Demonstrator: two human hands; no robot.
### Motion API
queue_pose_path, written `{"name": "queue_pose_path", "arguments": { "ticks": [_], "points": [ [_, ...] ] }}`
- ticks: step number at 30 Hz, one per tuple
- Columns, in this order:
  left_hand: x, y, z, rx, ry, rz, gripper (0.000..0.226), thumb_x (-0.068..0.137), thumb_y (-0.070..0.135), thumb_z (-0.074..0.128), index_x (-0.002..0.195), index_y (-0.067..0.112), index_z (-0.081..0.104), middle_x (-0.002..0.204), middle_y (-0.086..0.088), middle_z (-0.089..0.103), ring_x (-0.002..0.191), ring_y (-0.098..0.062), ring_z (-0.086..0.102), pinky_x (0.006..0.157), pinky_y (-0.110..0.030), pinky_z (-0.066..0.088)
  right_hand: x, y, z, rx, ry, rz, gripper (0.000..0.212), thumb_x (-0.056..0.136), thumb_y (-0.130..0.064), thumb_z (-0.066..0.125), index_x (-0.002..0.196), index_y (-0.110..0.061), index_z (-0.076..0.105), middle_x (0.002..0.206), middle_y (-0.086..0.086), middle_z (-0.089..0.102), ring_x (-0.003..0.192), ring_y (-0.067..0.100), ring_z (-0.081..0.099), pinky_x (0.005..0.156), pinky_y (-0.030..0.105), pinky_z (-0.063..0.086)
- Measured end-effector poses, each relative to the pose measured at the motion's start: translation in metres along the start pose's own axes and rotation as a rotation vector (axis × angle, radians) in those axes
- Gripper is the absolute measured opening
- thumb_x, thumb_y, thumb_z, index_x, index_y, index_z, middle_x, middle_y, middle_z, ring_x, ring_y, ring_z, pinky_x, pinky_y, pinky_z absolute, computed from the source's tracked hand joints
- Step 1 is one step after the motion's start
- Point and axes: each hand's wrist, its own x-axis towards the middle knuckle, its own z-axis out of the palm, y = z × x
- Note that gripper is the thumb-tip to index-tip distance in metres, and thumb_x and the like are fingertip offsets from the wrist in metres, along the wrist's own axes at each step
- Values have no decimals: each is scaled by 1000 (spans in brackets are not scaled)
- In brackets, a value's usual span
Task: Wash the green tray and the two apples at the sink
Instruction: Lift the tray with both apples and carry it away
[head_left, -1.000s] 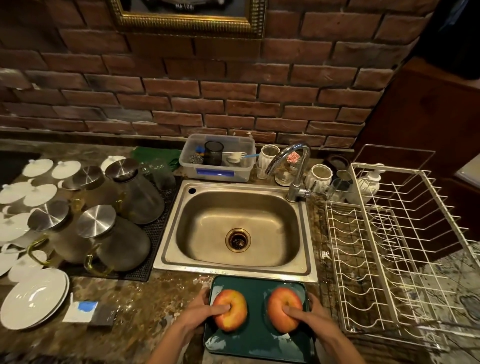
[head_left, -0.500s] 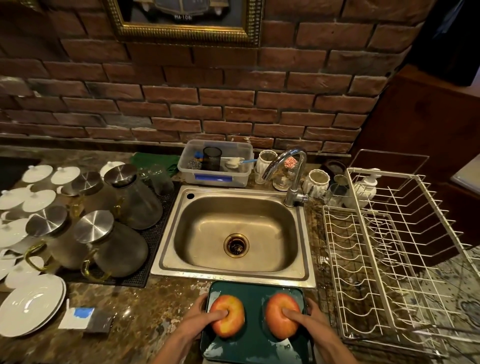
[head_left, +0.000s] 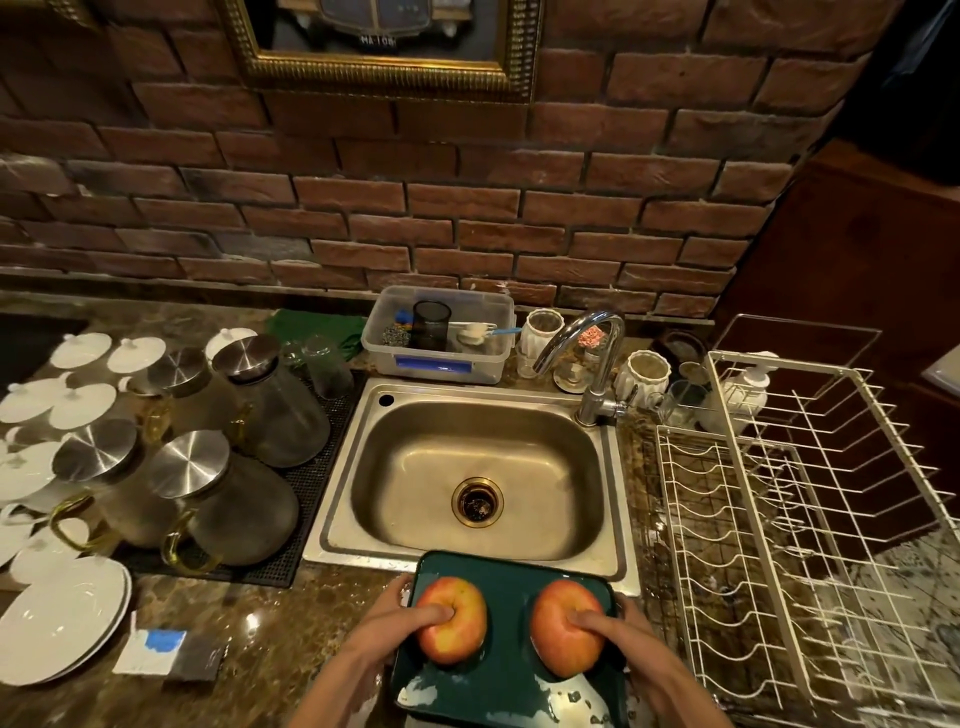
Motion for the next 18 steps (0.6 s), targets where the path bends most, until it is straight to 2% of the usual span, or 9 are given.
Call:
{"name": "queue_pose_path", "arguments": {
  "ticks": [1,3,4,6,10,13,16,18],
  "points": [
    [1,3,-2,-3,2,-11,125,44,44,91,152,19,34,147,-14,46,125,-29,52,103,-42,49,2,-4,-1,-7,1,-5,88,56,-24,94,129,-21,45,108,0,58,100,21,59,92,42,52],
    [3,10,-3,-29,7,-41,112,59,37,92,152,21,32,146,-12,47,114,-22,54,81,-31,53,7,-12,-1,-37,8,-9,84,63,-26,92,130,-23,42,111,2,57,106,24,58,91,40,51],
    [5,13,-4,-39,9,-53,105,65,35,90,152,22,32,143,-11,48,105,-17,56,70,-25,51,10,-16,-1,-53,8,-5,84,61,-29,93,127,-26,40,112,3,56,109,27,58,95,41,51],
    [11,21,-5,-44,29,-73,95,70,35,87,149,22,36,132,-7,52,91,-9,55,59,-19,46,16,-25,-1,-61,7,5,82,57,-32,94,118,-26,40,111,5,58,107,28,60,95,43,52],
    [18,40,-7,-14,59,-100,94,71,40,85,150,19,37,132,-6,53,90,-9,55,57,-18,44,27,-43,3,-86,25,14,72,61,-34,91,115,-18,45,120,13,58,110,32,61,97,46,53],
    [24,56,-9,7,61,-119,103,61,45,87,147,15,40,115,0,56,86,-5,57,54,-15,46,38,-55,5,-80,13,33,66,70,-32,87,122,-14,50,115,11,63,103,29,64,88,42,56],
    [37,67,-13,46,43,-134,118,41,55,84,143,13,43,119,-3,59,95,-13,61,59,-18,49,53,-65,6,-89,-2,46,75,70,-35,86,130,-9,51,114,12,65,102,28,65,87,41,57],
    [46,73,-15,17,49,-151,117,35,54,82,138,12,46,113,-3,61,96,-17,64,62,-23,53,63,-69,6,-74,-2,57,90,65,-40,88,137,-8,45,114,12,65,102,28,65,86,40,57]
  ]
}}
